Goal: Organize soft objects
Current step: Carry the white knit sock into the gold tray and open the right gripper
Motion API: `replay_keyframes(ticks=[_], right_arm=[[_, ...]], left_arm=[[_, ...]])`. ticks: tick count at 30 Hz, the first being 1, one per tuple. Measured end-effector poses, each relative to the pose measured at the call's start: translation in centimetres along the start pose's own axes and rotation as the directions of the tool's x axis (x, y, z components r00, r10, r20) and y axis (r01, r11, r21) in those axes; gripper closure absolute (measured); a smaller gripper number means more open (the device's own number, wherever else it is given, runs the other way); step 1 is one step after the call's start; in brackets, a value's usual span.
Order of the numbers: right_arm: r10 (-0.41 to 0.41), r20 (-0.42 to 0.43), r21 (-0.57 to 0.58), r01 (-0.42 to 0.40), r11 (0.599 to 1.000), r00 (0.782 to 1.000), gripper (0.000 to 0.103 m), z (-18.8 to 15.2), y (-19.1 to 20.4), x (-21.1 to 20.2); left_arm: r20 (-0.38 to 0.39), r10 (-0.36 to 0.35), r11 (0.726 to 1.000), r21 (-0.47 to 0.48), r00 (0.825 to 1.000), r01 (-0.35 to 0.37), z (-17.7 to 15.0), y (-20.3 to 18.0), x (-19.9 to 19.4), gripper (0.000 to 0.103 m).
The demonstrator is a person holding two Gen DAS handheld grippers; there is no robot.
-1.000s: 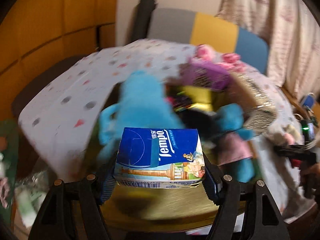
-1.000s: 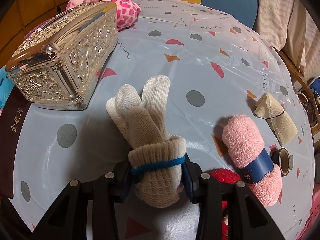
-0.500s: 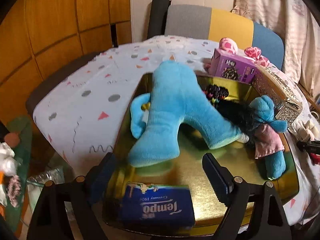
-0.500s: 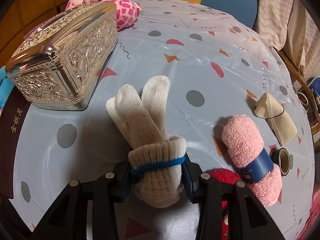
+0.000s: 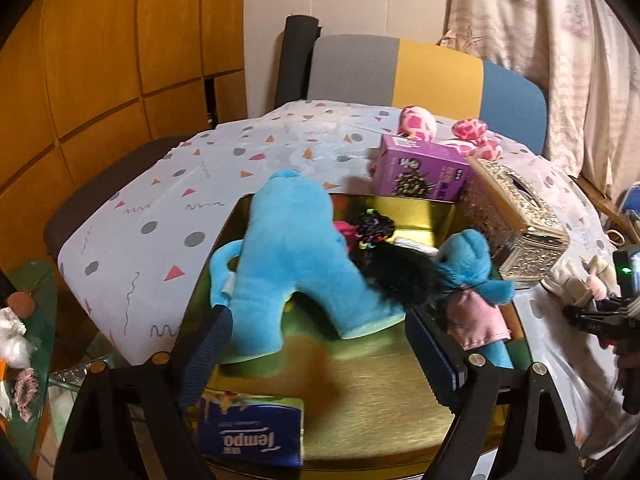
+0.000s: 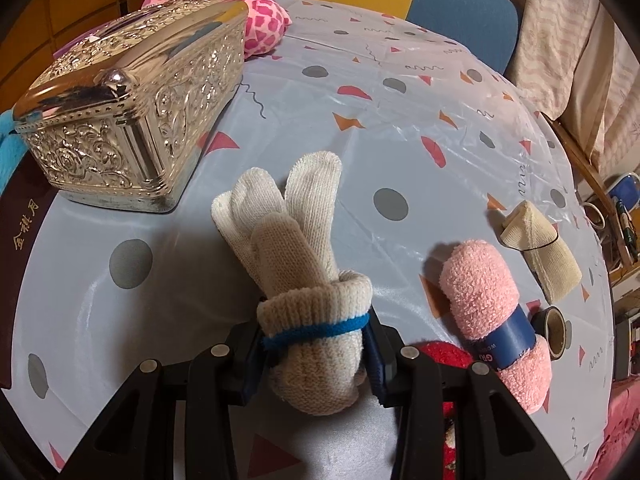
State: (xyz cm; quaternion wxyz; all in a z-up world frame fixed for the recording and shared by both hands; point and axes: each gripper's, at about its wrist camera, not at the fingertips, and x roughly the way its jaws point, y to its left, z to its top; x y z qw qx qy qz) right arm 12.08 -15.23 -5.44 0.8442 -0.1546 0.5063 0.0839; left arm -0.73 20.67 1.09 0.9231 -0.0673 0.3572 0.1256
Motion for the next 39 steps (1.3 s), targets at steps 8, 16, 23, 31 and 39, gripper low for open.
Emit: replay_keyframes(ticks=[8,16,23,31,39], right_arm=[[0.088,-0.081,0.173,-0.073,0.982,0.993,0.064,-0.1,-0.5,-1.0],[0.215,0.068,0.242,-0.225,0.944,0.974,0.064,-0.6,1.6,-6.9],[0.383,0.195,0.071,-0.402,0.913,0.903,0.064,0.8,7.9,-12.6],[0.554,0.120,-0.166,-0.534,0.829,0.824,0.064,2.8,20.5,-13.5],[0.508,-0.113,-0.299,-0.517,0.802,0.854,0.061,2.3,31.0,-7.7]], left_arm=[[-0.004,-0.037,0.999,0.027,0.999,0.037,-0.5,-0.8,-0.1,0.014],[0.000,-0.032,0.999,-0.004,0.999,0.032,-0.6,0.3,0.2,0.014],[0.008,-0.007,0.999,-0.054,1.000,0.007,-0.7,2.3,0.4,0.014],[0.055,0.102,0.977,-0.194,0.993,-0.090,0.3,8.0,-0.4,0.014],[0.044,0.163,0.948,-0.285,0.986,-0.144,0.0,11.9,-0.6,0.014]])
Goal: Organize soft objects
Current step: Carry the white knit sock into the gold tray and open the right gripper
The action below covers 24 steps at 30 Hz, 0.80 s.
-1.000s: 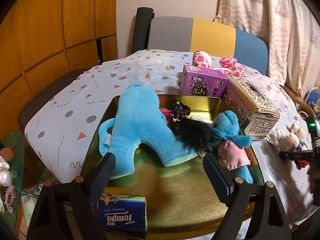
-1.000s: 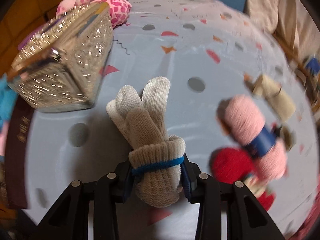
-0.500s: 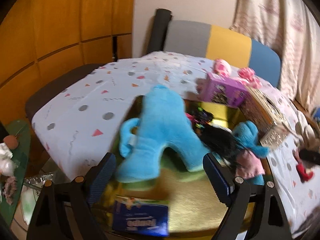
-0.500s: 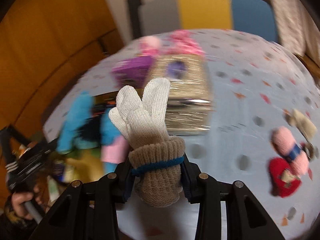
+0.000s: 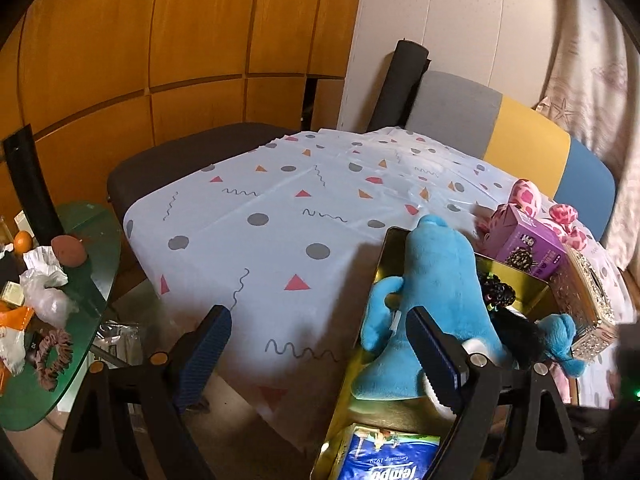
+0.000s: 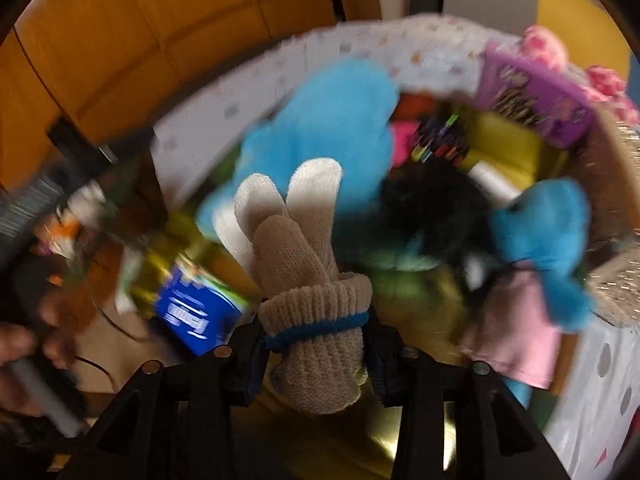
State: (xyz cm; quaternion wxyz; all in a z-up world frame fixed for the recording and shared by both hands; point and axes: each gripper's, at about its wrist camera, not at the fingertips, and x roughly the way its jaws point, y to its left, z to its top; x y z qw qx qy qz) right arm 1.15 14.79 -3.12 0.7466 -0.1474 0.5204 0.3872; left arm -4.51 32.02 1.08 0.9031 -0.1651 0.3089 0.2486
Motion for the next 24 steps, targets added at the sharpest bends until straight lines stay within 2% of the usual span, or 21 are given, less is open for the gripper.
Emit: replay_keyframes(ticks=[2,6,7,9,13,16,20,24], right_arm=[[-0.009,-0.041,-0.005,0.009,1.000,0.999,0.060,-0.1,0.2,1.3],[-0.003,-0.022,-0.010,0.003,1.000,1.000,0.054,-0.4,0.0,1.0],[0.004,-0.009,-0.004,-0.004,1.000,1.000,0.051,-0.2,-0.6,0.6],[0.012,0.022,0.004,-0.012,1.000,1.000,0.036,-0.1,-0.9,-0.5],[0.026,0.104,0.029,-0.030,0.999,0.994,0.035,-0.5,-1.5,-3.4],[0.029,0.186,0.044,-0.038,0.998,0.982,0.035,-1.1,-2.5,-6.3],[-0.047,0.273,0.073,0.028,0.997,0.961,0.035,-2.0,-4.2,-9.5],[-0.134,0.295,0.121,0.102,0.987,0.946,0.035,-3.5,-6.9,-11.4]], left_arm=[[-0.005,-0.003,1.000,0.000,1.000,0.003,-0.2,0.1,0.1,0.014],[-0.008,-0.010,1.000,0.005,1.000,0.010,-0.2,-0.1,0.3,0.014],[-0.008,-0.011,1.000,0.006,1.000,0.011,-0.2,-0.2,0.3,0.014],[-0.010,-0.013,1.000,0.010,1.000,0.013,-0.3,-0.3,0.3,0.014],[-0.009,-0.025,0.999,0.036,1.000,0.025,-0.5,-1.1,0.0,0.014],[-0.004,-0.044,0.997,0.067,0.999,0.044,-0.7,-2.1,-0.4,0.014],[-0.012,-0.084,0.990,0.113,0.996,0.085,-1.1,-3.9,-1.1,0.014],[-0.018,-0.135,0.975,0.176,0.991,0.136,-1.6,-6.4,-2.0,0.014]])
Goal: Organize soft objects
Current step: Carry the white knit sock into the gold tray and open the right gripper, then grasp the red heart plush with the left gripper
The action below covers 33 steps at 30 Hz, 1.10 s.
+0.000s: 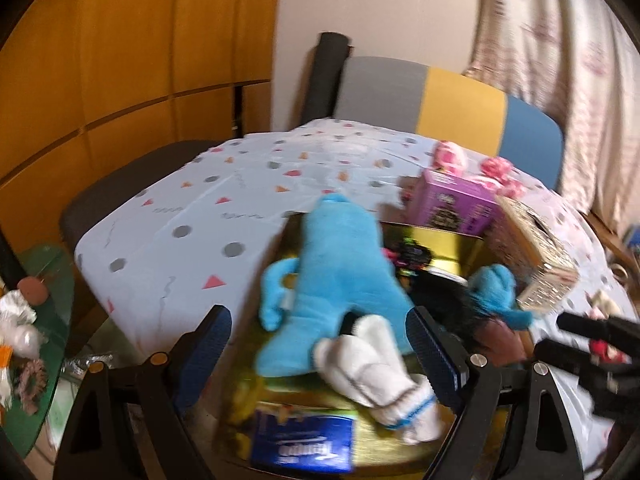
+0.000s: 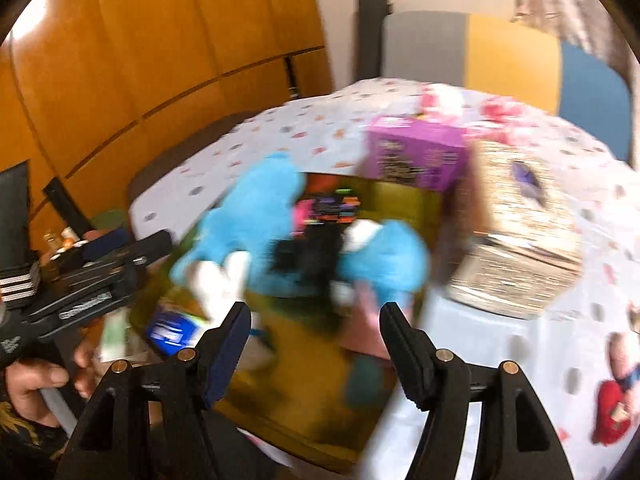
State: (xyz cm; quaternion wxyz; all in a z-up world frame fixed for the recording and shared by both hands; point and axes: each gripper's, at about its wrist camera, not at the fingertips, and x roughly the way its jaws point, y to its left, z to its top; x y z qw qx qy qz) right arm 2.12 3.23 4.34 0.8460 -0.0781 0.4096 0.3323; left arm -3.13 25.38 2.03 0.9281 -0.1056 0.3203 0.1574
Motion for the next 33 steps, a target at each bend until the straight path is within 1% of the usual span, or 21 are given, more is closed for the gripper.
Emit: replay_keyframes(ticks=[3,7,9,12,14,17,18,21,22,23,24,25,26,27,28,30,31,33], right_arm=[[-0.079,0.005,0.035,0.078,0.996,0.997,0.035,-0.5,-3.5,-1.3],[-0.191,0.017,0.120,0.188,0.975,0.981,0.035,-1.0,-8.9,-3.4],[-0.267,0.022,0.169,0.260,0.951,0.963,0.035,-1.3,-11.8,-4.5],[-0.345,0.029,0.250,0.328,0.911,0.938,0.035,-1.9,-15.6,-6.6],[-0.412,0.035,0.309,0.383,0.871,0.910,0.035,-2.5,-18.3,-8.0],[-0.493,0.036,0.389,0.443,0.808,0.869,0.035,-3.6,-21.8,-9.6],[-0.526,0.033,0.416,0.467,0.781,0.850,0.035,-4.0,-23.0,-10.0],[-0.628,0.025,0.510,0.530,0.677,0.778,0.035,-5.6,-26.5,-11.5],[-0.675,0.014,0.555,0.555,0.619,0.738,0.035,-6.5,-27.8,-12.0],[-0.696,-0.012,0.595,0.564,0.572,0.718,0.035,-7.2,-28.8,-12.2],[-0.691,-0.034,0.656,0.538,0.530,0.722,0.035,-7.9,-30.1,-12.9],[-0.683,-0.023,0.708,0.494,0.504,0.730,0.035,-8.6,-30.9,-13.8],[-0.684,-0.015,0.751,0.460,0.474,0.729,0.035,-9.2,-31.5,-14.5],[-0.689,-0.018,0.767,0.453,0.455,0.724,0.035,-9.7,-31.9,-15.0],[-0.689,-0.025,0.784,0.441,0.436,0.724,0.035,-10.2,-32.3,-15.4],[-0.665,-0.022,0.827,0.387,0.408,0.747,0.035,-11.0,-33.2,-15.8],[-0.656,-0.026,0.845,0.368,0.389,0.754,0.035,-11.4,-33.7,-16.0],[-0.657,-0.048,0.869,0.356,0.344,0.752,0.035,-12.2,-34.0,-16.2]], left_arm=[[-0.004,-0.031,0.999,0.045,1.000,0.031,0.0,-1.8,-0.3,0.014],[-0.015,-0.070,0.992,0.101,0.997,0.072,-0.1,-4.4,-0.6,0.014],[-0.020,-0.089,0.987,0.130,0.996,0.091,-0.3,-5.8,-0.7,0.014],[-0.027,-0.117,0.978,0.168,0.993,0.120,-0.5,-7.6,-1.0,0.014],[-0.033,-0.128,0.973,0.190,0.991,0.132,-0.6,-8.5,-1.1,0.014],[-0.045,-0.154,0.963,0.216,0.987,0.160,-0.8,-10.1,-1.3,0.014],[-0.049,-0.161,0.960,0.223,0.986,0.167,-0.9,-10.4,-1.4,0.014],[-0.066,-0.184,0.947,0.255,0.981,0.195,-1.2,-11.9,-1.4,0.014],[-0.074,-0.192,0.943,0.264,0.979,0.205,-1.2,-12.4,-1.4,0.014],[-0.081,-0.199,0.939,0.270,0.977,0.214,-1.4,-12.8,-1.4,0.014],[-0.091,-0.209,0.933,0.281,0.974,0.226,-1.5,-13.4,-1.3,0.014],[-0.099,-0.218,0.928,0.287,0.971,0.237,-1.6,-13.8,-1.3,0.014],[-0.105,-0.230,0.923,0.291,0.968,0.251,-1.7,-14.2,-1.4,0.014],[-0.117,-0.247,0.916,0.297,0.962,0.271,-1.9,-14.8,-1.3,0.014],[-0.127,-0.258,0.909,0.303,0.958,0.285,-2.1,-15.3,-1.3,0.014],[-0.143,-0.274,0.893,0.330,0.951,0.307,-2.5,-16.6,-1.3,0.014],[-0.148,-0.280,0.885,0.342,0.949,0.314,-2.6,-17.2,-1.3,0.014],[-0.163,-0.294,0.866,0.371,0.942,0.335,-3.0,-18.5,-1.4,0.014]])
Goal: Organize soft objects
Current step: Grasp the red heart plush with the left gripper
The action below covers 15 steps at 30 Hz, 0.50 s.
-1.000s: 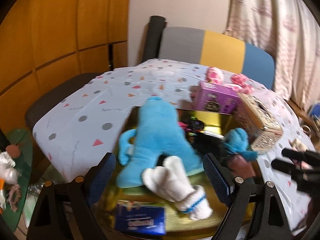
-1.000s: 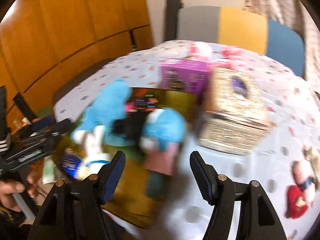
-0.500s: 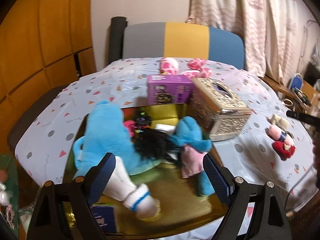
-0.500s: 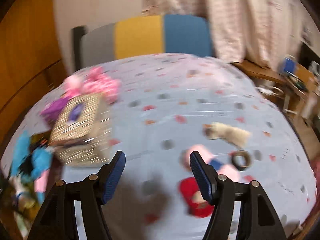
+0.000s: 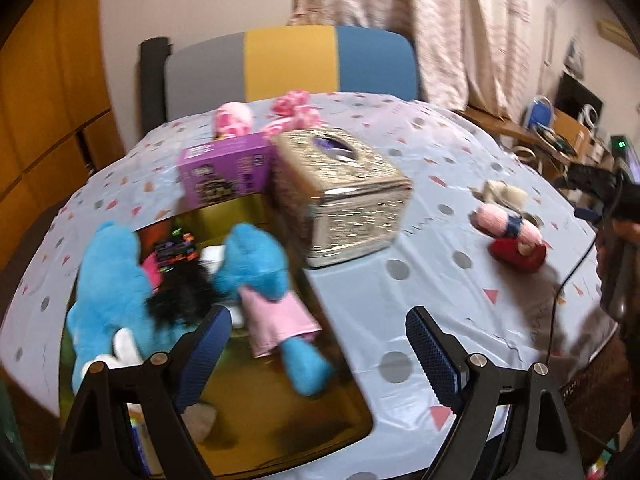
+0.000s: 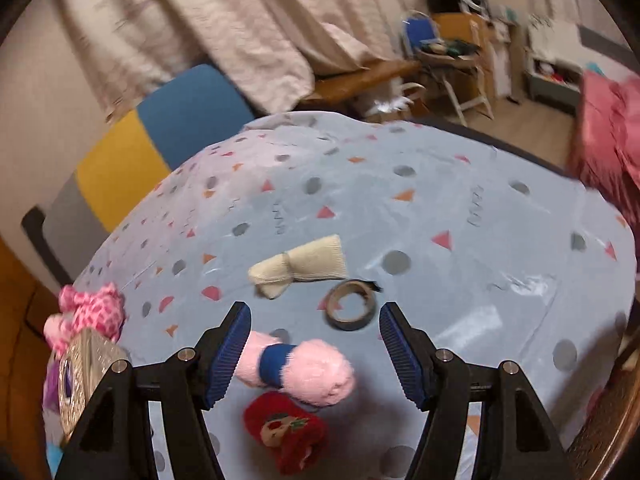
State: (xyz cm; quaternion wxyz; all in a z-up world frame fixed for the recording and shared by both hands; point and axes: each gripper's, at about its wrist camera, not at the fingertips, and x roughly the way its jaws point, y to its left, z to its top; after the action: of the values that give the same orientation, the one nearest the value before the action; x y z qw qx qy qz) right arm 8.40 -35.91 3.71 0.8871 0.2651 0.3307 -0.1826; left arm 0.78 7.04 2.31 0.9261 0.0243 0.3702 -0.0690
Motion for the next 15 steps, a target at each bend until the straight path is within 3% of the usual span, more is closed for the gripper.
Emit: replay_keyframes(ticks=[7,15], right_arm=[[0.012,-0.046,0.194,-0.003,0.981,0.999,0.035,0.0,-3.8,0.7],[0.000,-0.106,0.177,0.019,0.984,0.994,0.035,-0.4,-3.5,1.7]], left_arm=[[-0.032,-0.058,0.996,0.064,0.998,0.060,0.7,-3.4,1.5,0.014],[-0.067,-0.121,0.987,0.103,0.990,0.127,1.3,-6.4,3.7,0.014]])
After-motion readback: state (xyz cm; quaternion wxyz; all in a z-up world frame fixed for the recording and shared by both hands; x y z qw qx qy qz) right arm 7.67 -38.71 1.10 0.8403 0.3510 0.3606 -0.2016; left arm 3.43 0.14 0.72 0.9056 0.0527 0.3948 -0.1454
